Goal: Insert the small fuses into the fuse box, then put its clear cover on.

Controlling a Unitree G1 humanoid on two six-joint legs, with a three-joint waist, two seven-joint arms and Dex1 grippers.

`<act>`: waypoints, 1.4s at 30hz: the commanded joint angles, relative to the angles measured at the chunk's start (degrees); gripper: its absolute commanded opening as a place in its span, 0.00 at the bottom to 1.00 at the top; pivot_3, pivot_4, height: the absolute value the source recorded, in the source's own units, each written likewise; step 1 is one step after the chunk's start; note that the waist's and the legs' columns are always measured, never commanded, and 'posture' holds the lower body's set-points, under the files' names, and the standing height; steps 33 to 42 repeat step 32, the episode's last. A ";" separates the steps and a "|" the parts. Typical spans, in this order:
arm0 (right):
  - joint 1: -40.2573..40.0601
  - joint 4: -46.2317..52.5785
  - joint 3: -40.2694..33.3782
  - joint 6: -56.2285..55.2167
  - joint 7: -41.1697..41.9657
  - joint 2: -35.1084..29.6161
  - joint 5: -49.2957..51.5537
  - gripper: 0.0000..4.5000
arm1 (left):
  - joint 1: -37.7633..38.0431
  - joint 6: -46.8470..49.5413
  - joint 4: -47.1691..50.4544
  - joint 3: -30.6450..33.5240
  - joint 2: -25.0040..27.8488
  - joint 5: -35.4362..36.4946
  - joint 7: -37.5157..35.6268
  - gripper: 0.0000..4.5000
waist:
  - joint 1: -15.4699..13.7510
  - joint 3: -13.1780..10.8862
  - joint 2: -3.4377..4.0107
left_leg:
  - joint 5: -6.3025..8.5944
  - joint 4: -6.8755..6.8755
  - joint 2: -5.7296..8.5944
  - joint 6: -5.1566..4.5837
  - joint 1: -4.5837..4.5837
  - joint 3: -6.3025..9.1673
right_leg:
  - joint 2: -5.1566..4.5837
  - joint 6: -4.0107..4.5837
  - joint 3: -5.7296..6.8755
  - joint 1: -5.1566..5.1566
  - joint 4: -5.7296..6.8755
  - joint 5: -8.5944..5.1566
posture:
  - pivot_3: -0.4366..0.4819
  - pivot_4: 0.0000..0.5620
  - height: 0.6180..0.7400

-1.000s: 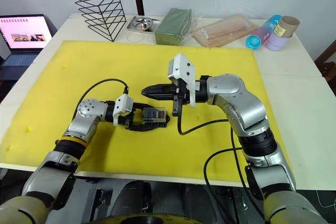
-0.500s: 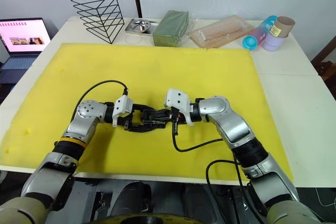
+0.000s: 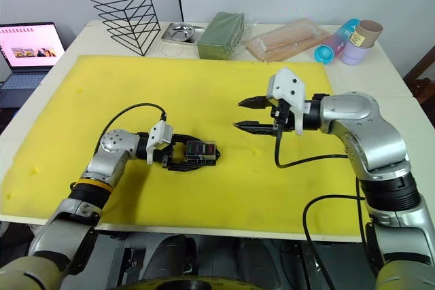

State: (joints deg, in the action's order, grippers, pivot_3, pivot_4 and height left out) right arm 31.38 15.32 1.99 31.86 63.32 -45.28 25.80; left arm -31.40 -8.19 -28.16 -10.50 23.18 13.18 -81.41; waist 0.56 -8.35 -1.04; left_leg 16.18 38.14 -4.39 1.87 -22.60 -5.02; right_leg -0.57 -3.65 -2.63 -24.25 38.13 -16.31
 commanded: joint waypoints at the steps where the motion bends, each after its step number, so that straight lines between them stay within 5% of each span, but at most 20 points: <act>1: -1.37 -0.10 -1.60 -2.70 -0.13 -1.12 -1.06 0.83 | -1.28 -0.66 -0.50 -0.89 -0.42 -0.40 -1.07 0.99 | 0.01 0.00 0.00 | 0.00 0.00 0.00 0.00 0.00 0.00 | 0.00 0.00 0.00 0.00 0.00 0.00 | 0.48 0.27 1.00; 4: -2.51 0.05 -1.99 -3.17 -0.58 -1.09 -1.00 0.99 | -0.95 -0.30 -0.24 0.23 2.07 -0.26 -1.79 1.00 | 0.10 -0.01 -0.01 | 0.00 0.00 0.00 0.00 0.00 -0.01 | 0.00 0.00 -0.01 0.00 0.00 0.00 | 0.48 0.27 1.00; 16: -5.12 -2.20 -3.44 -6.68 -1.94 -2.14 -2.66 0.99 | 15.71 10.61 18.89 16.92 19.86 7.74 5.67 1.00 | 0.27 -0.09 -0.05 | 0.00 -0.14 -0.16 0.00 0.01 0.04 | 0.05 0.01 -0.11 -0.21 0.04 -0.01 | 0.48 0.27 1.00; 21: -6.40 -5.82 -5.12 -7.92 -3.20 -2.07 -3.32 0.99 | 19.57 22.16 25.02 28.24 23.91 10.32 19.49 1.00 | -0.07 -0.24 -0.26 | 0.00 -0.10 -0.13 0.00 0.00 0.01 | -0.06 0.01 -0.10 -0.17 0.03 -0.01 | 0.48 0.27 1.00; 28: -5.74 -9.28 -4.75 -10.11 -1.15 -3.23 -4.64 0.99 | 14.02 18.23 18.00 28.65 28.16 6.91 21.11 1.00 | 0.20 -0.25 -0.26 | 0.00 -0.11 -0.10 0.01 0.00 -0.23 | -0.02 0.01 -0.08 -0.19 0.03 -0.01 | 0.48 0.27 1.00; 42: -4.71 -11.05 -4.27 -11.06 -0.77 -2.85 -5.01 0.99 | 12.33 16.91 15.36 27.59 28.71 6.23 20.94 1.00 | 0.44 -0.27 -0.25 | 0.00 -0.15 -0.14 0.01 0.02 -0.32 | 0.02 0.02 -0.11 -0.24 0.03 -0.01 | 0.48 0.27 1.00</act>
